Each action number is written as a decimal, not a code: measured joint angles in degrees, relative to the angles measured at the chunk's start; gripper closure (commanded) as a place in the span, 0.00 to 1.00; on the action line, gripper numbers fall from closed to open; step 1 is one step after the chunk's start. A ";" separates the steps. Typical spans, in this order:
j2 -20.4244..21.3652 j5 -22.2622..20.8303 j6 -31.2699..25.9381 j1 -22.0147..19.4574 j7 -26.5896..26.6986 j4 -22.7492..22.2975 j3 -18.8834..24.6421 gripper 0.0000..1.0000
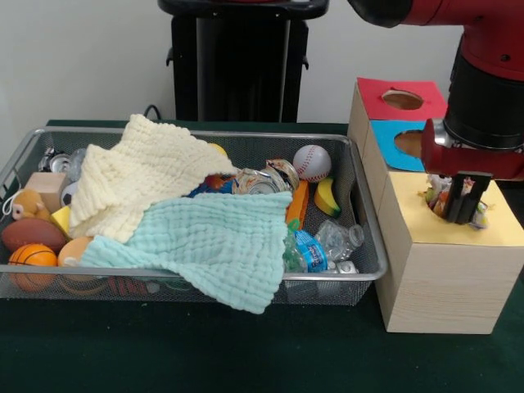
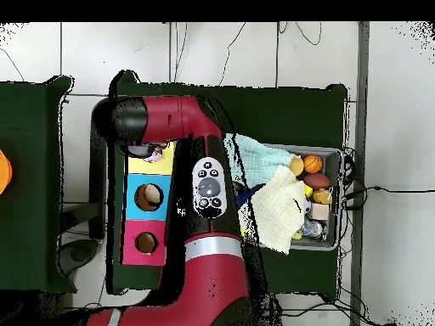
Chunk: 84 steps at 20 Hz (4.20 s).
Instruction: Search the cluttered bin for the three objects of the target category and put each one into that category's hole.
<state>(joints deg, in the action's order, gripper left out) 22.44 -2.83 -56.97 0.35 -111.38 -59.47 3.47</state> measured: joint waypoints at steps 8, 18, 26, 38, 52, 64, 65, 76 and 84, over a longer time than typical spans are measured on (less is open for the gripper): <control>-0.43 0.04 0.81 0.51 0.00 0.03 0.17 1.00; -0.42 -0.07 0.91 0.52 0.00 0.05 0.20 1.00; 0.04 -0.21 2.00 0.50 0.00 -0.86 0.28 1.00; 2.58 -0.25 7.94 0.45 0.00 -6.44 0.32 1.00; 3.93 -0.31 12.25 0.45 -0.01 -10.74 0.52 1.00; -1.86 0.15 18.79 1.58 0.01 -9.54 -0.07 1.00; -1.84 0.12 19.21 1.92 0.01 -9.35 -0.30 1.00; -1.89 -0.07 19.75 3.02 0.00 -8.98 -1.79 1.00; -1.33 -0.15 19.75 3.01 0.00 -9.74 -1.82 1.00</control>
<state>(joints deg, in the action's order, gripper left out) 21.10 -2.99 -37.23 3.36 -111.38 -69.20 1.65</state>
